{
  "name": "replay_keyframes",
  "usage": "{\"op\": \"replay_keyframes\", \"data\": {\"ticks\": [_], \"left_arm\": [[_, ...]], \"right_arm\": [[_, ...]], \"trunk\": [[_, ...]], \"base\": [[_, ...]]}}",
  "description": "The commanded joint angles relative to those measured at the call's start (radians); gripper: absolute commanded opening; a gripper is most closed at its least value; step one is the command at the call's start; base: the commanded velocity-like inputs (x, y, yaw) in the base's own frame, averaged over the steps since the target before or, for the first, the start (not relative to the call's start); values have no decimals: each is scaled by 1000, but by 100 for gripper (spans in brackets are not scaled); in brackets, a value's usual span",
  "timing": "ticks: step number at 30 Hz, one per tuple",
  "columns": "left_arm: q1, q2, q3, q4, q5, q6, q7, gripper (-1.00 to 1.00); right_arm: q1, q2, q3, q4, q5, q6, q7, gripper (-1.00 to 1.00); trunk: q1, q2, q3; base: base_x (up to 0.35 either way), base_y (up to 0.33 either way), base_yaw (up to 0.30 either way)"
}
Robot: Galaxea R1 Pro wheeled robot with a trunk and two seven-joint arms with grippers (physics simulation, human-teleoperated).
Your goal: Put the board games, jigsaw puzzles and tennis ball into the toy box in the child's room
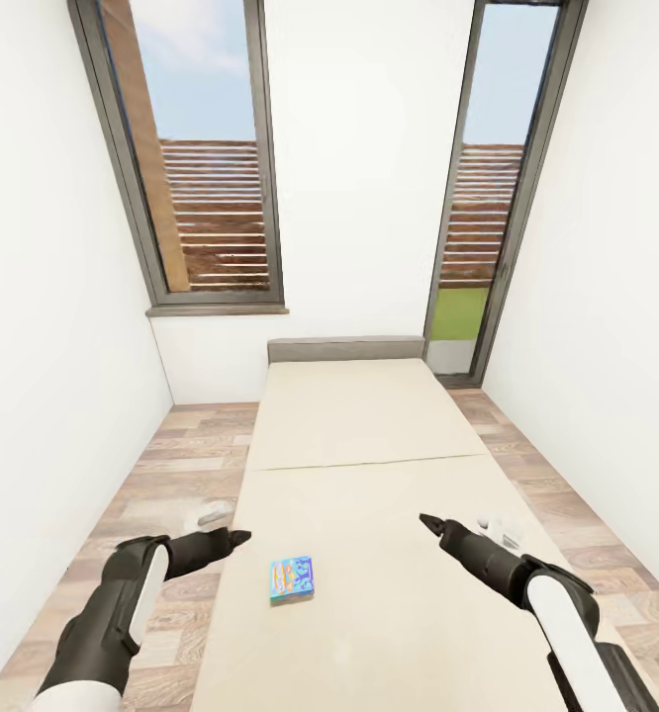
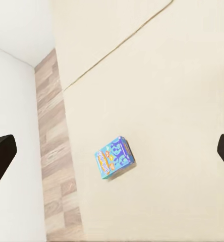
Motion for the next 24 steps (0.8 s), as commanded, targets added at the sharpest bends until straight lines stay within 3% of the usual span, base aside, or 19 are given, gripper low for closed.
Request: {"op": "replay_keyframes", "data": {"ticks": [1, 3, 4, 8, 14, 24], "left_arm": [[-2, -20, -1, -1, 7, -4, 53, 100], [-2, -51, -14, -1, 8, -31, 144, 100], [-3, -72, -34, -1, 10, -55, 220, 100], [-3, -91, -81, -1, 14, -85, 304, 100], [-2, -101, -131, -1, 16, -105, 347, 100], [-2, -104, -148, -1, 16, -112, 358, 100]], "right_arm": [[-5, 0, 11, -1, -7, 3, -27, 100], [-13, 1, 32, -1, -1, 3, -59, 100], [-21, 1, 56, -1, 3, 3, -89, 100], [-38, 2, 116, -1, 8, 4, -136, 100], [-68, 2, 207, -1, 11, 6, -168, 100], [-78, 3, 251, -1, 12, 3, -167, 100]], "trunk": [[1, -2, -2], [1, -2, -2], [1, -2, -2], [1, -2, -2], [1, -2, -2], [1, -2, -2]], "base": [[0, 0, 0], [0, 0, 0], [0, 0, 0], [0, 0, 0], [0, 0, 0], [16, -45, 0]]}}
